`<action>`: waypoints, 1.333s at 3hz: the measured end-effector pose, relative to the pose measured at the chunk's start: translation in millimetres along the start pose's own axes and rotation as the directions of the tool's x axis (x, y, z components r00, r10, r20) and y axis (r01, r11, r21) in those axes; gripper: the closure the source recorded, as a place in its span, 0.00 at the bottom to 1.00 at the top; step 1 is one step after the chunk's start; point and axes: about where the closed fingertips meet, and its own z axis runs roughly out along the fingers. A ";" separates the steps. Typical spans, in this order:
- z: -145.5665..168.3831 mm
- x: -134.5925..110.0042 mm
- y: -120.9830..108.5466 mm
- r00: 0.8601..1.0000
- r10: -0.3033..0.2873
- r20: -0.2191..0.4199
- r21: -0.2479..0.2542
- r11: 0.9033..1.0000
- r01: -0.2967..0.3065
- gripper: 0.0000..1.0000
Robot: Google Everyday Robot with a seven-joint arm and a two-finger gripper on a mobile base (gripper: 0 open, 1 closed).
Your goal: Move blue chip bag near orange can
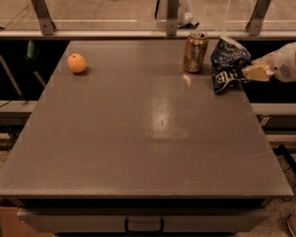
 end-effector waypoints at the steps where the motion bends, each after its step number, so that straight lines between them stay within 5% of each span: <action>1: 6.7 -0.4 4.6 1.000 0.013 -0.010 -0.018 1.000 -0.013 0.58; 3: 9.3 -10.3 16.0 1.000 -0.010 -0.020 -0.044 0.999 0.009 0.13; 4: -3.6 -31.2 19.7 0.998 -0.057 -0.003 -0.040 0.998 0.057 0.00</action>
Offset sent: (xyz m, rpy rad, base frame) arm 0.0015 0.0132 -0.0088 0.0172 0.0480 0.0105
